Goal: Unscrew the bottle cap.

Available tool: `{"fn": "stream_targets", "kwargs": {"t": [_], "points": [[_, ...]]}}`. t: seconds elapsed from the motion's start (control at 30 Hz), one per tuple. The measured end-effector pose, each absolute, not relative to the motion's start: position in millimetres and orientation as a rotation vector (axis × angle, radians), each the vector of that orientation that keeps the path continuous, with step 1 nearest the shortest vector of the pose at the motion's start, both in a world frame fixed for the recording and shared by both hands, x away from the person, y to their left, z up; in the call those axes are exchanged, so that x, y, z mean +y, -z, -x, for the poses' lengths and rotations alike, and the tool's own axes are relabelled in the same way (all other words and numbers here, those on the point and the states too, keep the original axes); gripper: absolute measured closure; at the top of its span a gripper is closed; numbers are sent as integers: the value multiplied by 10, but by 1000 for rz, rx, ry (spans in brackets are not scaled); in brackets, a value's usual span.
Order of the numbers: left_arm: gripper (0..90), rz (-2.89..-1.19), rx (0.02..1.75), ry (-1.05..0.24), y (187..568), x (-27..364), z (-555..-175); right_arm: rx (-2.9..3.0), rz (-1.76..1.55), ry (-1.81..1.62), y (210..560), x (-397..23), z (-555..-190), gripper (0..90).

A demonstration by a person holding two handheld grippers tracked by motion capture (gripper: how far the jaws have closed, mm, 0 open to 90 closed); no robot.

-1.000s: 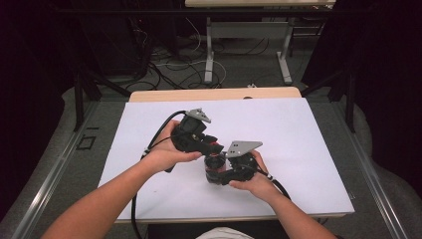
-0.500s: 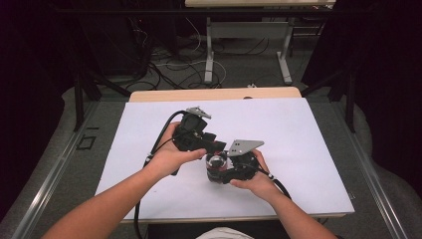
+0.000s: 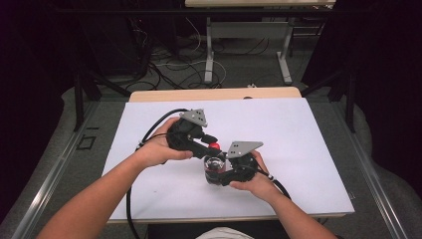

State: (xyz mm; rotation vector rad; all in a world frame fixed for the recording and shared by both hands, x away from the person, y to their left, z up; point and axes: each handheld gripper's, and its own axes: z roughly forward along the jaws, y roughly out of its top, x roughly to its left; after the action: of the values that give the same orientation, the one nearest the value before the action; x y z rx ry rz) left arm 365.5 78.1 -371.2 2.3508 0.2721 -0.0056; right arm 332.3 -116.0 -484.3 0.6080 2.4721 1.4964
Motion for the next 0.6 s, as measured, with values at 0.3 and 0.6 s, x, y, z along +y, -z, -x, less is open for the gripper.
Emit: {"fn": "stream_targets", "kwargs": {"t": [0.3, 0.6], "points": [[611, -2359, 258, 4, 3724, 784, -3655, 2482, -586, -1502, 4847, -1142, -3312, 300], [612, -2330, 588, -83, 3699, 663, -3526, 2455, -653, -1484, 4847, -1166, -3336, 300]]}}
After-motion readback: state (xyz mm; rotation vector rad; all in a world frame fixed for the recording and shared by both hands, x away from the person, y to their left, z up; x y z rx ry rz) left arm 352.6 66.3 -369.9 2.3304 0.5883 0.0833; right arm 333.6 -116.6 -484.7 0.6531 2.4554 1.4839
